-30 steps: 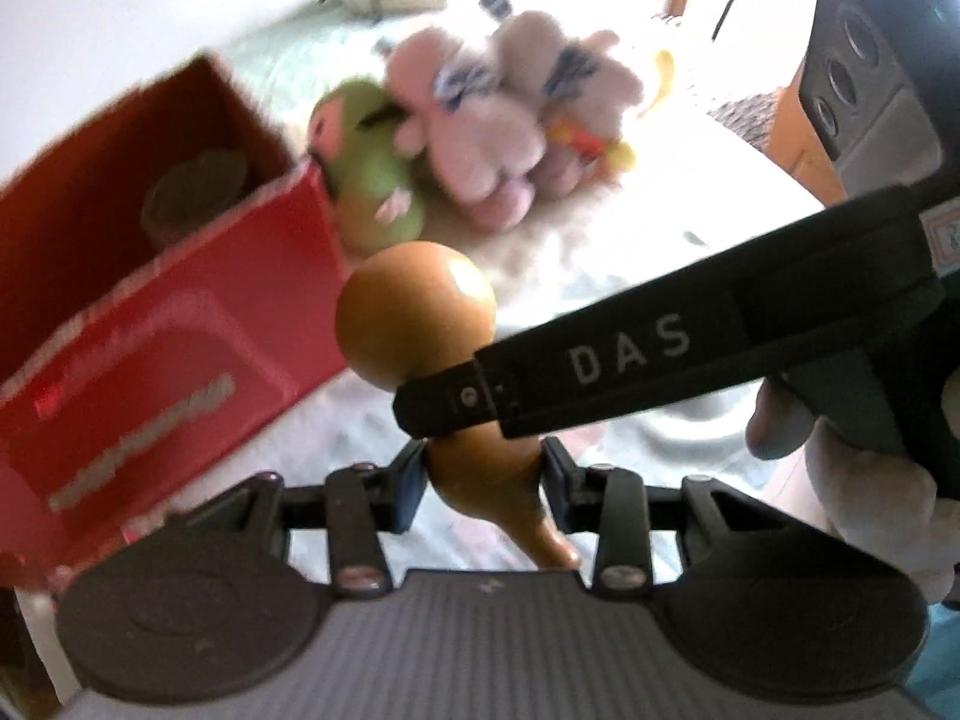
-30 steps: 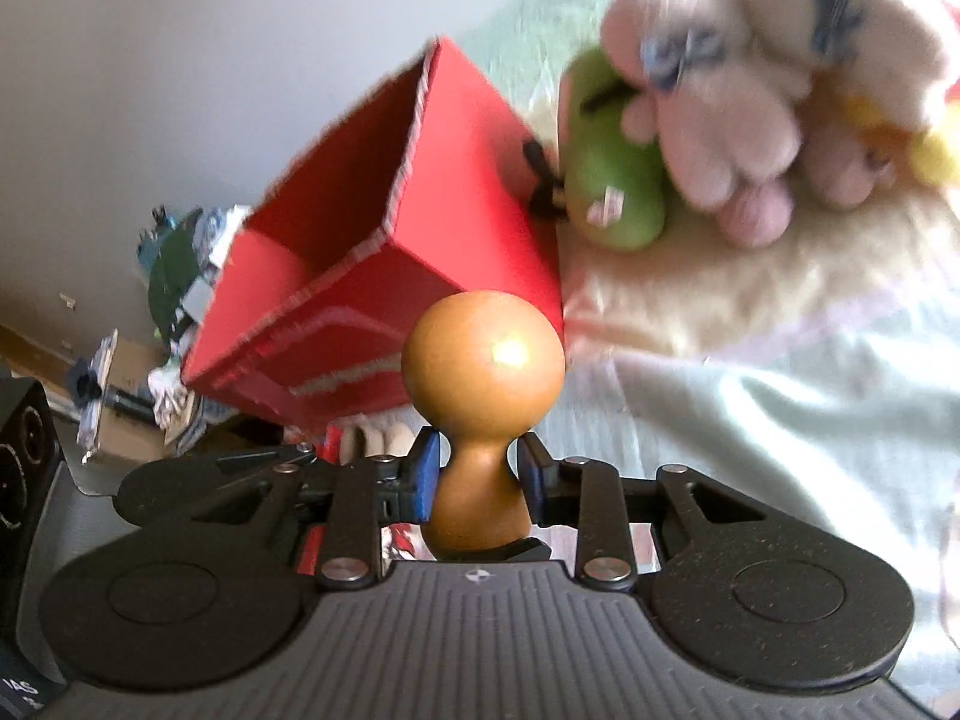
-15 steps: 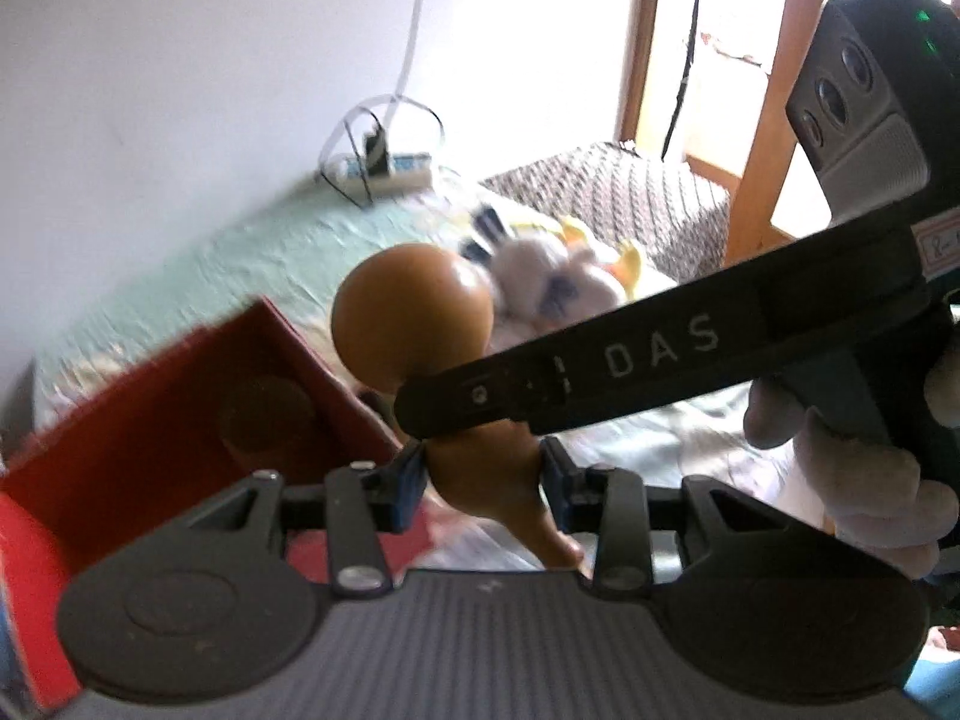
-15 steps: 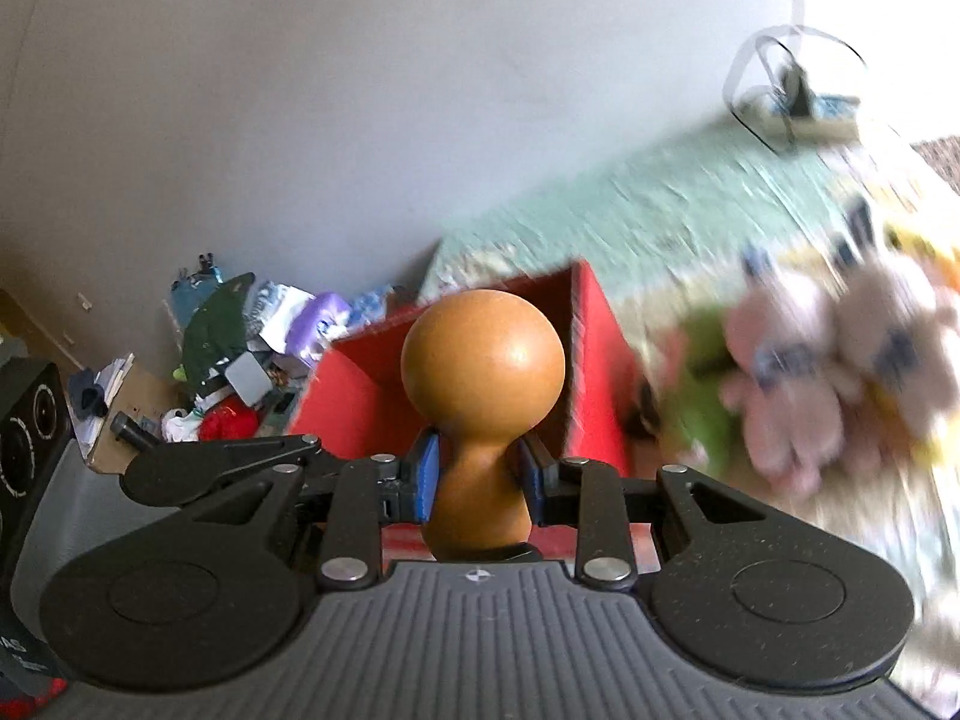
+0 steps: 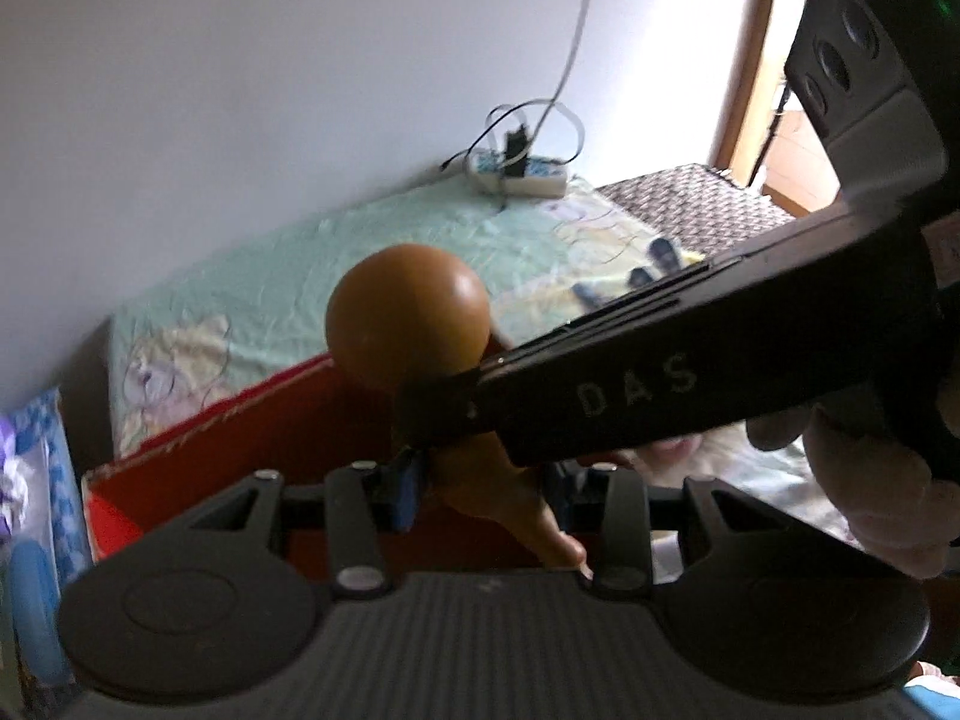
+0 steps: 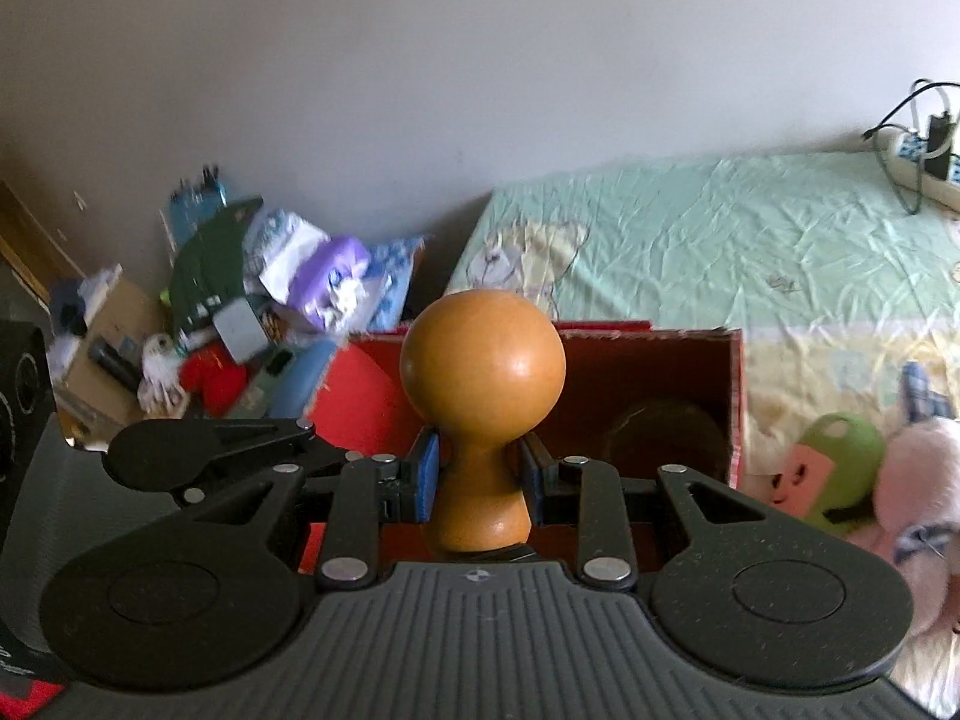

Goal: Organize objects
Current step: 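Lift the gourd with the right tool and carry it over the red box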

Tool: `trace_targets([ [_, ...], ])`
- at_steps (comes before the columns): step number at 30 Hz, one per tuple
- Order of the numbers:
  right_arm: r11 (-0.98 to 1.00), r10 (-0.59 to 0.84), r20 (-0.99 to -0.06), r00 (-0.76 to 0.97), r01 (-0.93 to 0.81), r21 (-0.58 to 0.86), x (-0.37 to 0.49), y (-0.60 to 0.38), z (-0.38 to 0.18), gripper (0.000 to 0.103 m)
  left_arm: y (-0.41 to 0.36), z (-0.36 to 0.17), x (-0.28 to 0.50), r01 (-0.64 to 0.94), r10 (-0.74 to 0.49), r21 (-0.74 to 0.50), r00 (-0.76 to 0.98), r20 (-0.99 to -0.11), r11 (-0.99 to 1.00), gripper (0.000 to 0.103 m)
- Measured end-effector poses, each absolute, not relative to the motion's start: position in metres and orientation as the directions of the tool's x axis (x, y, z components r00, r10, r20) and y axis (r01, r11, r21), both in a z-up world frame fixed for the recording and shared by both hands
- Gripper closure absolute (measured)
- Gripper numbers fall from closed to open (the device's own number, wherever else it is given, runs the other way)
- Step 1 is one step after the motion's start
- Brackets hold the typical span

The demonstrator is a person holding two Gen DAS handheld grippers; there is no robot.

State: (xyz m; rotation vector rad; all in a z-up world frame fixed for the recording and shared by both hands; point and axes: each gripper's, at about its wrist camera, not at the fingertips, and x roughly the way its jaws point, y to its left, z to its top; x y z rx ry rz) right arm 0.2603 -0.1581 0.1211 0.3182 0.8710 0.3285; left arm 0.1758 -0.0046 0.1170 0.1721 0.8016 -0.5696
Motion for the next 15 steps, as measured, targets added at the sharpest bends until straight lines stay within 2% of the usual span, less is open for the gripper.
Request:
trace_targets([
  [7,0.910,0.400,-0.758,0.516,-0.126,0.395,0.290,-0.150,0.083,0.073,-0.002,0.073,0.218,0.507,-0.391,-0.112,0.487,-0.781,0.854,0.063],
  [12,0.910,0.400,-0.787,0.469,-0.102,0.402,0.305,-0.151,0.060,0.073,0.003,0.055,0.220,0.504,-0.362,-0.113,0.430,-0.828,0.856,0.063],
  [15,0.907,0.407,-0.801,0.440,-0.088,0.412,0.310,-0.152,0.046,0.073,0.001,0.043,0.232,0.493,-0.341,-0.118,0.391,-0.855,0.862,0.059],
])
